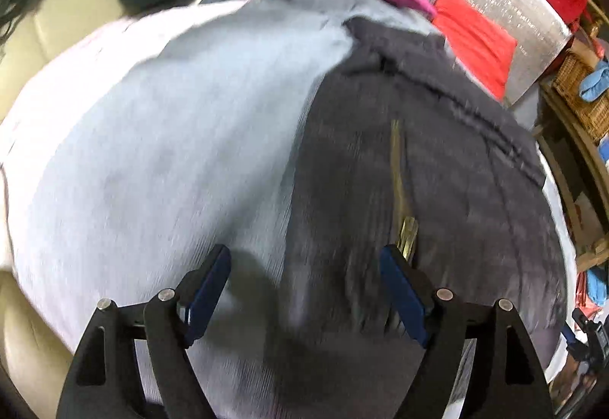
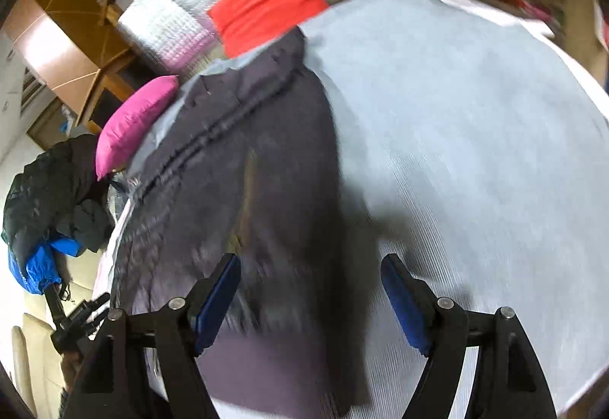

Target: Fold large clothes

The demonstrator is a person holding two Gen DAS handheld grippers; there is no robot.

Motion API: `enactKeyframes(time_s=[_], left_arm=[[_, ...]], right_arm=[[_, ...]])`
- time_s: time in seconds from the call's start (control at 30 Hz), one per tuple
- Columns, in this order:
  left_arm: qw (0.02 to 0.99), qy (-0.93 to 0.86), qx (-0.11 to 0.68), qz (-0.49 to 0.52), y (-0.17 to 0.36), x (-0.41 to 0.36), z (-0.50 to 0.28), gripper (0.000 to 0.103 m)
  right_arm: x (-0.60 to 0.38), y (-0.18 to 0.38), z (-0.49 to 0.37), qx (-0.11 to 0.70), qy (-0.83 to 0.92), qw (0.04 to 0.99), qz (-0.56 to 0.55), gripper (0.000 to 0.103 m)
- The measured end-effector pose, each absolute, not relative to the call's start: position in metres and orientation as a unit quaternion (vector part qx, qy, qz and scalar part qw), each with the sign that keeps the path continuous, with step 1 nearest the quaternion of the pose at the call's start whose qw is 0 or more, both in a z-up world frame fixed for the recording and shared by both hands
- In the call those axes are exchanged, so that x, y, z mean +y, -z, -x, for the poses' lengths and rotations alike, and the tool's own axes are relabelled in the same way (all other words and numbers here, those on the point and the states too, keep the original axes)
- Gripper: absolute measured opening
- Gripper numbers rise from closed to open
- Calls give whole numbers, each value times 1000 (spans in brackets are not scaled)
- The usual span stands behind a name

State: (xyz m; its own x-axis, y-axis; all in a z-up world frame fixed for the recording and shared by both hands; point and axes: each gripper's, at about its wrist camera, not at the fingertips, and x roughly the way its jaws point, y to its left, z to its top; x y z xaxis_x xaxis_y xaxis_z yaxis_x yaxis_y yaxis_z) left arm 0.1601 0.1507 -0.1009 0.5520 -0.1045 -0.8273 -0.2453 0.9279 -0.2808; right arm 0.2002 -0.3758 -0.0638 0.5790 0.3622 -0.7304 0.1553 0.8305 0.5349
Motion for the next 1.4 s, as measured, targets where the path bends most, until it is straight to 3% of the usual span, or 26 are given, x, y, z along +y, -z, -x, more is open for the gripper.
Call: enactKeyframes(time_s=[0.27, 1.2, 1.23, 1.37, 1.4], left_arm=[[864, -44, 466, 188, 99, 147, -136, 81], [862, -34, 465, 198, 106, 142, -130, 82], [862, -37, 466, 199, 107, 143, -129, 82], [869, -29, 449, 205, 101, 141, -125, 82], [869, -26, 451, 204, 102, 140, -125, 82]], right_arm=[[-371, 75, -162, 452, -67, 833, -310, 79], [-355, 84, -170, 448, -88, 826, -330, 79], [-354, 84, -170, 449, -87, 827, -325, 77], [-346, 79, -174, 465, -77, 830, -297, 40], [-345, 79, -175, 468, -73, 832, -288, 40]])
